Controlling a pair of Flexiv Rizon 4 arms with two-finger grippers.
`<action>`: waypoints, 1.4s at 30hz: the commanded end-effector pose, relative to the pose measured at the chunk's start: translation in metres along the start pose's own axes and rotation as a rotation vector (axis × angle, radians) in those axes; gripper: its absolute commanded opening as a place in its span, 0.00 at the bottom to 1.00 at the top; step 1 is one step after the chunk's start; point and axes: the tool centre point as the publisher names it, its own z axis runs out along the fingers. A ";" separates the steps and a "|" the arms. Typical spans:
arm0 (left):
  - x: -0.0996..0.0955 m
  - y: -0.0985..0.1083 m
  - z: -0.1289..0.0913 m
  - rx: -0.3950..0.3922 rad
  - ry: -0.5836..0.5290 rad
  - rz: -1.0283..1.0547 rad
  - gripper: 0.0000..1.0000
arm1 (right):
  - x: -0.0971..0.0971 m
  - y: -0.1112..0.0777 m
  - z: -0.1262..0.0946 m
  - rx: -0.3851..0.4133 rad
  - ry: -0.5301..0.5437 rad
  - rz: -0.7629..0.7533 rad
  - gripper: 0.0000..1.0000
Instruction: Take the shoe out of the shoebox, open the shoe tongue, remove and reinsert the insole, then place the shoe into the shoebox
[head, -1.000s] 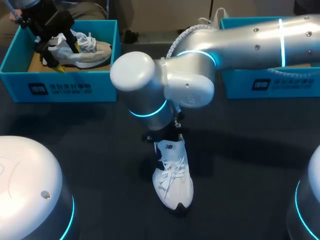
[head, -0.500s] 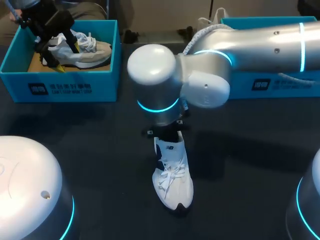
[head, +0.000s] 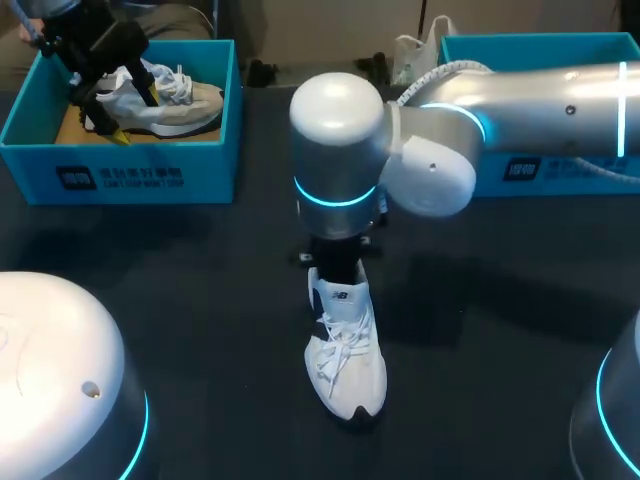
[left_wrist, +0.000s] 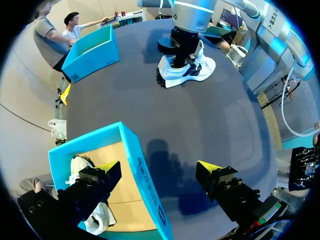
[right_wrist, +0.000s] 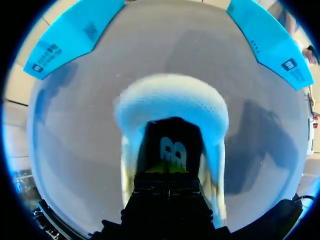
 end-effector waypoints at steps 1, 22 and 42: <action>0.001 0.000 0.000 -0.003 0.000 0.000 1.00 | 0.000 -0.004 -0.030 0.001 -0.004 -0.017 0.00; 0.001 0.000 0.000 -0.003 0.000 0.000 1.00 | -0.012 -0.028 -0.044 0.103 0.051 -0.089 0.98; 0.001 0.000 0.000 -0.003 0.000 0.000 1.00 | -0.005 -0.040 -0.059 0.125 0.025 -0.099 1.00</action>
